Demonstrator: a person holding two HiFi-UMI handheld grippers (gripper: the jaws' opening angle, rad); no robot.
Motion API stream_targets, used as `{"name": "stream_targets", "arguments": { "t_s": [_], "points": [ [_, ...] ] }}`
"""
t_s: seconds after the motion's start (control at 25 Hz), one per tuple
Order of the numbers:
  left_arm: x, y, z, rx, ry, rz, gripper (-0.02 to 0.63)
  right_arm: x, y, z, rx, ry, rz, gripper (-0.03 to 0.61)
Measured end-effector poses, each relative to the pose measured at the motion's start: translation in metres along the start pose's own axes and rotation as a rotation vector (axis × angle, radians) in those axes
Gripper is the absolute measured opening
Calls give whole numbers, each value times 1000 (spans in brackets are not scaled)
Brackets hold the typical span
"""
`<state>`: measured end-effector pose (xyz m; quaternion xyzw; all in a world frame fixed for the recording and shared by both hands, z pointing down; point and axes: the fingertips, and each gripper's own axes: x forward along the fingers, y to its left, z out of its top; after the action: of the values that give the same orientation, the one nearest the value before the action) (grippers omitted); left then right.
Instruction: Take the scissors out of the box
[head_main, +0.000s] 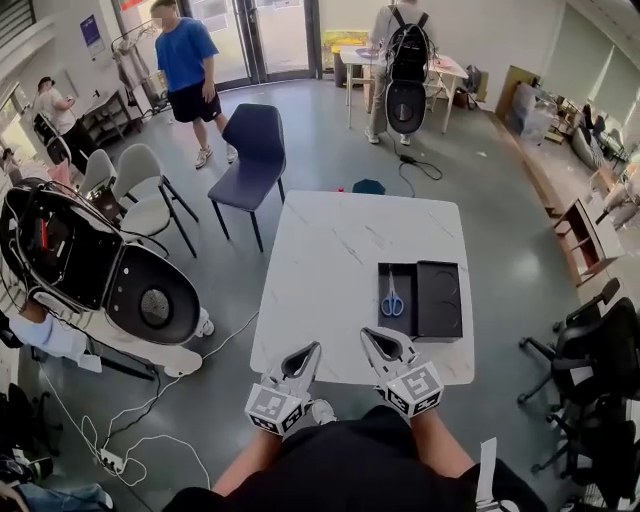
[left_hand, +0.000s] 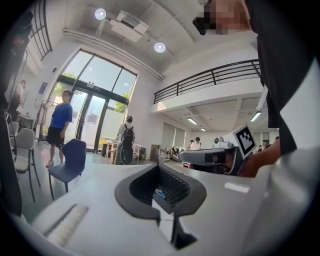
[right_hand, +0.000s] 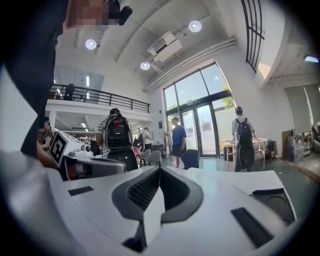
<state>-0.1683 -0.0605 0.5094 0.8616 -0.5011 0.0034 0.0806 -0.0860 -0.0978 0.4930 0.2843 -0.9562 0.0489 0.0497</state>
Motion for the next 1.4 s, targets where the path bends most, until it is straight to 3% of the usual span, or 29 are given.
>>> {"name": "stream_targets", "arguments": {
  "t_s": [0.24,0.48,0.6,0.84,1.04,1.4],
  "points": [
    [17,1,-5,-16,-2,-63,9,-13,-12,-1,-21,27,-65,9],
    [44,1,-2,-22,20,-95,9,-6,-21,-2,-18,55,-13,9],
    [57,3,0,-9,32,-100,9,-1,-38,-2,-2,53,-34,9],
    [78,10,-6,9,71,-93,9,13,-53,-10,-32,76,-7,9],
    [98,17,-4,1,78,-68,9,18,-74,-13,-10,58,-10,8],
    [130,18,-3,58,111,-36,9,13,-115,-12,38,16,-23,8]
  ]
}}
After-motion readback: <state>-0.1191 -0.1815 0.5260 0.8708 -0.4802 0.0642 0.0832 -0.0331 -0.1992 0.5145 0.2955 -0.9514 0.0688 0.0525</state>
